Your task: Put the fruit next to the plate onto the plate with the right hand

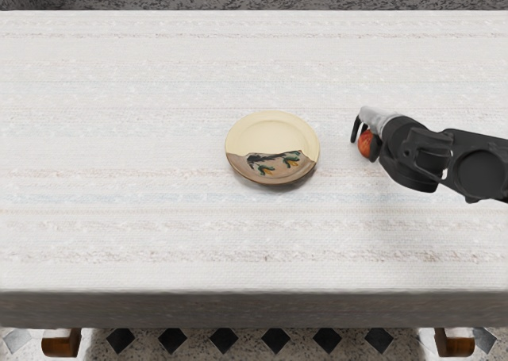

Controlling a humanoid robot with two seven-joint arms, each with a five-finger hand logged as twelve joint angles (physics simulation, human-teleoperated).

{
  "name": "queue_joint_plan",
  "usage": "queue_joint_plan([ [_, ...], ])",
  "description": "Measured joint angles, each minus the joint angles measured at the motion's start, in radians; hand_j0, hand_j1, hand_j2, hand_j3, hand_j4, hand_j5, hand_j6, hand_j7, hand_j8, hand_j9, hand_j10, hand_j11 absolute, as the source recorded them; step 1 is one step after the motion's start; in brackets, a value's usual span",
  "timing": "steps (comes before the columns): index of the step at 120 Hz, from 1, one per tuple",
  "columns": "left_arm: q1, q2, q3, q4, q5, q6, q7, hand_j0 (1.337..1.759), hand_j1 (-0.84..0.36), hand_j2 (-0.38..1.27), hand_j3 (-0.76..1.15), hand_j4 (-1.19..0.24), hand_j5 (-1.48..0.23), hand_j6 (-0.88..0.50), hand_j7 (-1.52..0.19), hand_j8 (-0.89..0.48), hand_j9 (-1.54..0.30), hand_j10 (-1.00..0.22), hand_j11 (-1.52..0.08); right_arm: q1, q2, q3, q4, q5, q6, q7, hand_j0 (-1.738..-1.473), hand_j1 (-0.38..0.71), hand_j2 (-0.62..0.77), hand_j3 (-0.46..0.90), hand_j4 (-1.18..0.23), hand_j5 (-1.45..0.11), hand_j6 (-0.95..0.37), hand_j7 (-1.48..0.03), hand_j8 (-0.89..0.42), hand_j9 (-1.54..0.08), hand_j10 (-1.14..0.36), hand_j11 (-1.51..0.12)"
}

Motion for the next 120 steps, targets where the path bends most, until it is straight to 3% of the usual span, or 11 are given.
queue_joint_plan([
  [26,0.0,0.0,0.0,0.0,0.0,0.0,0.0,1.658,0.35,0.0,0.0,0.0,0.0,0.0,0.0,0.0,0.0,0.0,0.0,0.02,0.012,0.051,0.003,0.001,0.008,0.0,-1.649,0.27,0.13,0.0,-0.69,-0.96,-0.41,-0.92,-0.32,-0.95,-0.53,-0.96],
  [68,0.0,0.0,0.0,0.0,0.0,0.0,0.0,1.658,0.35,0.0,0.0,0.0,0.0,0.0,0.0,0.0,0.0,0.0,0.0,0.122,0.131,0.063,0.013,0.001,0.029,0.0,-1.65,0.27,0.12,0.0,-0.69,-1.0,-0.4,-0.94,-0.3,-0.98,-0.51,-0.99],
  [120,0.0,0.0,0.0,0.0,0.0,0.0,0.0,1.658,0.35,0.0,0.0,0.0,0.0,0.0,0.0,0.0,0.0,0.0,0.0,0.093,0.218,0.063,0.045,0.002,0.028,0.0,-1.651,0.27,0.13,0.0,-0.69,-1.02,-0.4,-0.95,-0.3,-1.0,-0.5,-1.01],
])
